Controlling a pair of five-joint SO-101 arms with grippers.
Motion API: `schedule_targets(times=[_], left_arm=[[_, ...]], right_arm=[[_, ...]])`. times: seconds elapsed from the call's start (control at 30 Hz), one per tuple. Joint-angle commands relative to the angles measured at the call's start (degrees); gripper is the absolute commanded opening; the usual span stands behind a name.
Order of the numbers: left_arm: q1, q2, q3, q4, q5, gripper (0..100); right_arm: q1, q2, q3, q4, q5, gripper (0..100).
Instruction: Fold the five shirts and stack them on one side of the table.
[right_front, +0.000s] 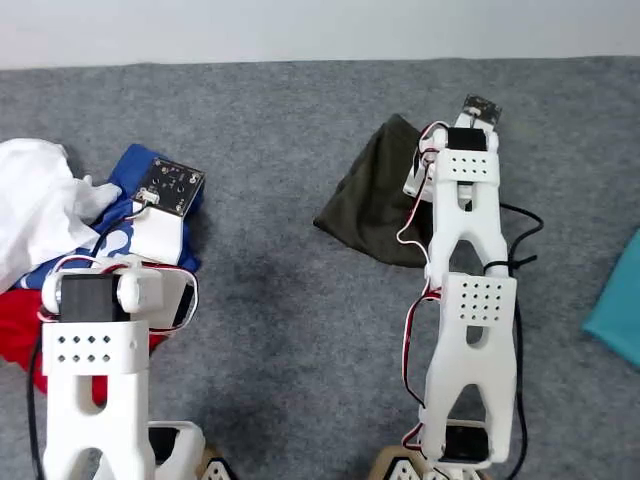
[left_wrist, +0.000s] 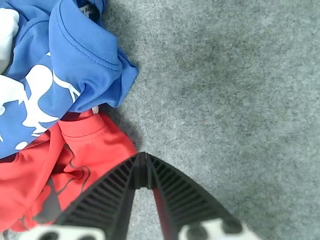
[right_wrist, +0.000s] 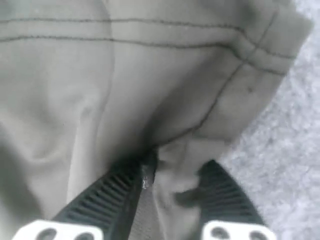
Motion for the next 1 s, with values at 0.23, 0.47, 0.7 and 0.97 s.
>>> schedule_targets(times=[0.23, 0.47, 0.7, 0.97], left_arm=[[0.44, -0.79, -0.40, -1.32, 0.00, 0], [0.44, -0.88, -0.22, -0.97, -0.09, 0], [0.44, -0.88, -0.22, -1.05, -0.09, 0], [0.44, -0.79, -0.22, -1.23, 0.00, 0]], right_arm=[[1.45, -1.71, -8.97, 8.48, 3.69, 0.9], [6.11, -2.51, -21.45, 17.01, 11.08, 0.9], [14.29, -7.60, -17.85, 16.92, 17.67, 0.9], [21.76, -15.52, -8.79, 16.92, 23.21, 0.9]])
